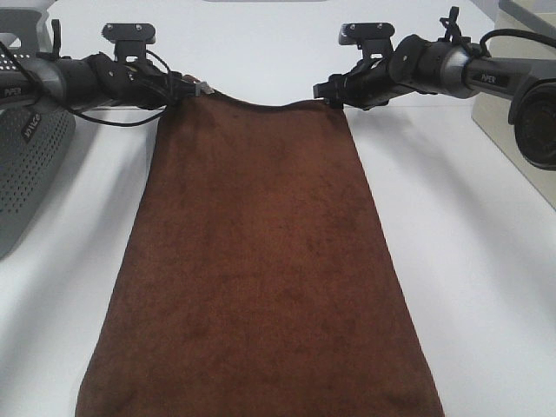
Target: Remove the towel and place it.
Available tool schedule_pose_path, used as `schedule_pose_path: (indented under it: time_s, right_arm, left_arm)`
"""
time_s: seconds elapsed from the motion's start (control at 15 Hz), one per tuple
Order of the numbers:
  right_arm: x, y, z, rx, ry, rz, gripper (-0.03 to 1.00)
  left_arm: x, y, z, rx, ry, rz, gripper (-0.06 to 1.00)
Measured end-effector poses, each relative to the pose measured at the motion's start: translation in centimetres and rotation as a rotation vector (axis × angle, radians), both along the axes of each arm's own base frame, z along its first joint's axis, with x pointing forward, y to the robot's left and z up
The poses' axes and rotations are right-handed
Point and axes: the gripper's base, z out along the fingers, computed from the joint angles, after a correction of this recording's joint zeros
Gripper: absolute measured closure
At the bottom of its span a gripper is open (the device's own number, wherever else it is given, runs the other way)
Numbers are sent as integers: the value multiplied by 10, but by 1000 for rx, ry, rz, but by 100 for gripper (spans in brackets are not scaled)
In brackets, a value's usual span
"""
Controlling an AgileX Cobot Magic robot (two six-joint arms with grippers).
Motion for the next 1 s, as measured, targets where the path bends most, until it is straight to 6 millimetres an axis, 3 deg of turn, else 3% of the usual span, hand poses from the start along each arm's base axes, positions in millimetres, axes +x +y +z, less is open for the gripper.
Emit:
schedule_pose_path:
  time_s: [0.2,0.73,1.0]
  right_arm:
    - [0,-1,0,1,0,-1,28]
    - [-3,0,-3,0,44,15,28]
    - [-5,1,-5,-3,72,26,28]
  left_arm:
    - [0,0,1,-14,-6,11,40]
    - [-4,-3,-6,-128,109,29,40]
    - [0,0,1,-210,43,103,40]
